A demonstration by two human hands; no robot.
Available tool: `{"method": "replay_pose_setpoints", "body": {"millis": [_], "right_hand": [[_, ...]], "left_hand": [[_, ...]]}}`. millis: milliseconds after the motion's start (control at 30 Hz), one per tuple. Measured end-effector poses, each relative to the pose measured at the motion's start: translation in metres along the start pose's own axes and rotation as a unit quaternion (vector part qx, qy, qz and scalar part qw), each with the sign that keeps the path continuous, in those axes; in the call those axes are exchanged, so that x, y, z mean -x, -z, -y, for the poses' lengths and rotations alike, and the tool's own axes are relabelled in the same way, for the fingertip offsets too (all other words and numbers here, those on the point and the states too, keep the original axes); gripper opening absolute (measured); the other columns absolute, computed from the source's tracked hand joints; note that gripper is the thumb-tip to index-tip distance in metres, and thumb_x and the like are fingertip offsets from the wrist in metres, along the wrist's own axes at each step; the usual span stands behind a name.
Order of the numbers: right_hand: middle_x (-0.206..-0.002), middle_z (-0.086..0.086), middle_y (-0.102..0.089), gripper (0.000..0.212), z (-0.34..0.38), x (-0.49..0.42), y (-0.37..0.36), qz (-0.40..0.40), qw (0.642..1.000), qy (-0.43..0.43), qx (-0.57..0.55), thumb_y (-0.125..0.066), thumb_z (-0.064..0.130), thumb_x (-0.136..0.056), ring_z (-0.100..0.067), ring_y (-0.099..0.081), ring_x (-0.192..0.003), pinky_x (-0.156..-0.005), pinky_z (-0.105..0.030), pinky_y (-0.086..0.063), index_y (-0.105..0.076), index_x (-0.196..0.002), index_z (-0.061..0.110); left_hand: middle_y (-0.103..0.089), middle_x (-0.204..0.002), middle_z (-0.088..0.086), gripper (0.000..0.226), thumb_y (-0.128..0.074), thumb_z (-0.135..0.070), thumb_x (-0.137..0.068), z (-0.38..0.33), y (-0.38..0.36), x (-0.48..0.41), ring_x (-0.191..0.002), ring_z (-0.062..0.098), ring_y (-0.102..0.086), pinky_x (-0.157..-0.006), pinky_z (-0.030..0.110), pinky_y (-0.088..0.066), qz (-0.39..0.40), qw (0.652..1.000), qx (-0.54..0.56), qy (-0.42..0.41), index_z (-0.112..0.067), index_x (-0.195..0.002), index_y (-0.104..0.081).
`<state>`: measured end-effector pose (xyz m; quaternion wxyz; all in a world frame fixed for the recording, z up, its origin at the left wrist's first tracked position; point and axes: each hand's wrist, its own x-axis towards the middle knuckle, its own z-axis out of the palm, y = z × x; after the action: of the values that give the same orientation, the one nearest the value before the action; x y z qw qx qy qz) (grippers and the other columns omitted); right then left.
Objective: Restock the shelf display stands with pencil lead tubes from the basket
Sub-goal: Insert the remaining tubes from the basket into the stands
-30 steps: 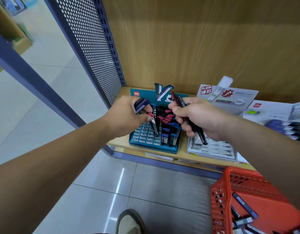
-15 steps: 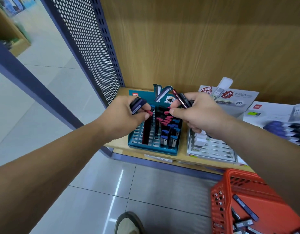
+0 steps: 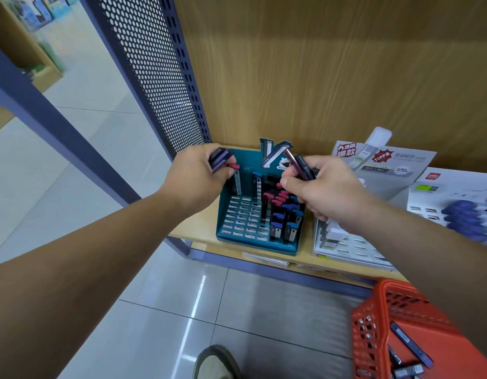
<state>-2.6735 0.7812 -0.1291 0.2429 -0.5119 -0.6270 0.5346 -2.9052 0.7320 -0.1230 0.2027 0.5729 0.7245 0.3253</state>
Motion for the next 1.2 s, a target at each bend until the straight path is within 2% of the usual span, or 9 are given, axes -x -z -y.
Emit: {"method": "replay_pose_setpoints", "body": {"millis": [100, 200, 300, 433, 567, 700, 900, 1033, 1200], "right_hand": [[-0.065, -0.009, -0.051, 0.009, -0.004, -0.001, -0.003, 0.001, 1.000, 0.001, 0.019, -0.071, 0.024, -0.097, -0.019, -0.038, -0.044, -0.042, -0.027, -0.033, -0.069, -0.092, 0.016], [-0.065, -0.006, -0.054, 0.009, -0.006, -0.003, -0.003, 0.003, 0.999, 0.001, 0.053, -0.072, 0.026, -0.097, -0.010, -0.040, -0.037, -0.039, -0.023, -0.034, -0.070, -0.093, 0.018], [-0.068, -0.004, -0.058, 0.003, -0.007, -0.005, -0.002, 0.006, 0.997, -0.009, 0.080, -0.072, 0.028, -0.097, -0.004, -0.043, -0.036, -0.038, -0.020, -0.037, -0.070, -0.096, 0.026], [-0.070, -0.004, -0.057, 0.003, -0.007, -0.006, -0.001, 0.010, 0.997, -0.020, 0.078, -0.071, 0.027, -0.097, -0.005, -0.042, -0.035, -0.041, -0.023, -0.038, -0.069, -0.098, 0.027], [-0.070, -0.005, -0.057, 0.003, -0.006, -0.007, -0.001, 0.015, 0.997, -0.031, 0.071, -0.072, 0.027, -0.097, -0.007, -0.041, -0.035, -0.044, -0.026, -0.037, -0.069, -0.098, 0.027], [-0.069, -0.005, -0.055, 0.003, -0.006, -0.006, -0.002, 0.018, 0.997, -0.033, 0.067, -0.071, 0.026, -0.097, -0.008, -0.040, -0.035, -0.044, -0.026, -0.036, -0.068, -0.097, 0.027], [-0.065, -0.002, -0.053, 0.005, -0.007, -0.006, 0.000, 0.020, 0.997, -0.033, 0.069, -0.071, 0.024, -0.097, -0.009, -0.040, -0.035, -0.044, -0.027, -0.037, -0.068, -0.098, 0.028], [-0.063, 0.001, -0.051, 0.007, -0.008, -0.006, 0.001, 0.022, 0.997, -0.034, 0.064, -0.071, 0.022, -0.097, -0.009, -0.039, -0.036, -0.044, -0.027, -0.036, -0.069, -0.100, 0.028], [-0.061, 0.001, -0.050, 0.006, -0.010, -0.008, 0.001, 0.020, 0.997, -0.034, 0.062, -0.072, 0.022, -0.096, -0.011, -0.040, -0.038, -0.043, -0.026, -0.035, -0.070, -0.100, 0.026]], "left_hand": [[-0.069, -0.084, -0.015, 0.007, -0.075, -0.017, -0.092, 0.004, -0.004, -0.005, -0.074, -0.006, -0.061, -0.060, 0.003, -0.040, 0.006, 1.000, -0.011, 0.002, -0.023, -0.095, -0.075], [-0.072, -0.090, -0.009, 0.008, -0.076, -0.020, -0.092, 0.011, -0.010, -0.005, -0.081, 0.007, -0.065, -0.064, 0.011, -0.047, 0.030, 0.999, -0.022, 0.004, -0.028, -0.092, -0.075], [-0.072, -0.092, -0.009, 0.008, -0.074, -0.020, -0.093, 0.011, -0.014, -0.003, -0.085, 0.008, -0.066, -0.074, 0.019, -0.051, 0.042, 0.999, -0.028, -0.010, -0.028, -0.093, -0.074], [-0.070, -0.084, -0.010, 0.009, -0.074, -0.019, -0.093, 0.011, -0.012, -0.002, -0.072, 0.003, -0.062, -0.063, 0.022, -0.048, 0.051, 0.997, -0.052, -0.034, -0.027, -0.093, -0.074], [-0.070, -0.081, -0.012, 0.010, -0.074, -0.019, -0.092, 0.017, -0.009, 0.001, -0.065, 0.002, -0.060, -0.058, 0.013, -0.045, 0.058, 0.996, -0.060, -0.031, -0.029, -0.093, -0.074], [-0.070, -0.084, -0.007, 0.005, -0.071, -0.022, -0.095, 0.014, -0.013, -0.002, -0.076, 0.011, -0.063, -0.070, 0.033, -0.054, 0.040, 0.993, -0.094, -0.060, -0.025, -0.096, -0.074], [-0.055, -0.067, -0.005, 0.015, -0.066, -0.016, -0.096, 0.002, -0.022, -0.009, -0.065, 0.020, -0.053, -0.055, 0.033, -0.034, 0.041, 0.976, -0.171, -0.126, -0.014, -0.082, -0.062], [-0.057, -0.067, -0.004, 0.009, -0.067, -0.012, -0.094, 0.010, -0.023, -0.008, -0.062, 0.014, -0.051, -0.054, 0.030, -0.037, 0.073, 0.975, -0.167, -0.124, -0.016, -0.086, -0.065], [-0.066, -0.084, 0.002, 0.009, -0.072, -0.024, -0.094, 0.010, -0.022, -0.006, -0.079, 0.021, -0.059, -0.072, 0.038, -0.050, 0.007, 0.978, -0.154, -0.141, -0.015, -0.094, -0.072]]}}
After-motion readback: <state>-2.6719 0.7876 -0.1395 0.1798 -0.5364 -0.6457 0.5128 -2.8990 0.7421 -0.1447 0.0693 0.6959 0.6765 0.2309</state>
